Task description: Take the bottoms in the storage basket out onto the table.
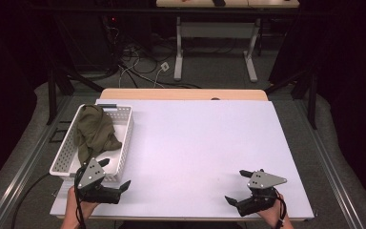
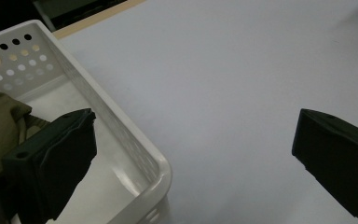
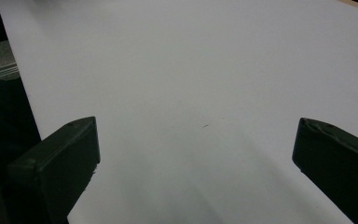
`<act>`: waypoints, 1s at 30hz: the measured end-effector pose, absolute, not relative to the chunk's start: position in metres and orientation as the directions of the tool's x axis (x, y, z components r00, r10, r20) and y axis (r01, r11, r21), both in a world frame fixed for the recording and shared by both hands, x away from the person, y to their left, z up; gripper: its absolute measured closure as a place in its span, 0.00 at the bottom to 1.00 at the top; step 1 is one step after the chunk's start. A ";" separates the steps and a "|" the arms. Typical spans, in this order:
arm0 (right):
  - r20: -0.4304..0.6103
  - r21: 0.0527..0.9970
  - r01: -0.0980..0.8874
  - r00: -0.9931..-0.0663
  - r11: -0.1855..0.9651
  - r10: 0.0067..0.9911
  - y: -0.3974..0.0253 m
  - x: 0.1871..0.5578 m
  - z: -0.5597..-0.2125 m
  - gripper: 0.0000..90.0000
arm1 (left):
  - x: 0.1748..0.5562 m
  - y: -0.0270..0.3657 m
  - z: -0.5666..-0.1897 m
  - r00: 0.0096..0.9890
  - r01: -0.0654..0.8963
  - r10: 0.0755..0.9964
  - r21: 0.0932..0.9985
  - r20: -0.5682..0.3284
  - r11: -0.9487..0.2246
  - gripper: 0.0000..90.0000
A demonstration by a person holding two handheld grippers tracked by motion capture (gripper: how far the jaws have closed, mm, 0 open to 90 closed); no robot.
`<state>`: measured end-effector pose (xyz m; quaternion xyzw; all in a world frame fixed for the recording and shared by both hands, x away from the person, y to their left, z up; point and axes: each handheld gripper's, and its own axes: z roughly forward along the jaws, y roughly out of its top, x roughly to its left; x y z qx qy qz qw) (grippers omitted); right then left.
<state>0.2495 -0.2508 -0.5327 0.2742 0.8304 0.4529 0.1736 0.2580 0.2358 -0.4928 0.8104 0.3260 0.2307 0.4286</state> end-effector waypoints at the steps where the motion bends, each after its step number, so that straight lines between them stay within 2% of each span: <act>1: -0.036 0.847 0.302 -0.789 0.438 0.614 -0.251 0.250 -0.533 0.00 | 0.258 0.236 -0.493 0.681 0.331 0.726 0.845 0.094 -0.420 0.00; 9: -0.031 0.845 0.311 -0.783 0.434 0.621 -0.253 0.250 -0.535 0.00 | 0.264 0.247 -0.480 0.651 0.323 0.747 0.840 0.136 -0.435 0.00; 21: -0.033 0.842 0.301 -0.799 0.447 0.601 -0.248 0.247 -0.534 0.00 | 0.283 0.268 -0.476 0.552 0.389 0.821 0.825 0.147 -0.410 0.00; 30: -0.029 0.842 0.303 -0.801 0.446 0.598 -0.248 0.247 -0.534 0.00 | 0.313 0.285 -0.463 0.484 0.458 0.863 0.798 0.146 -0.392 0.00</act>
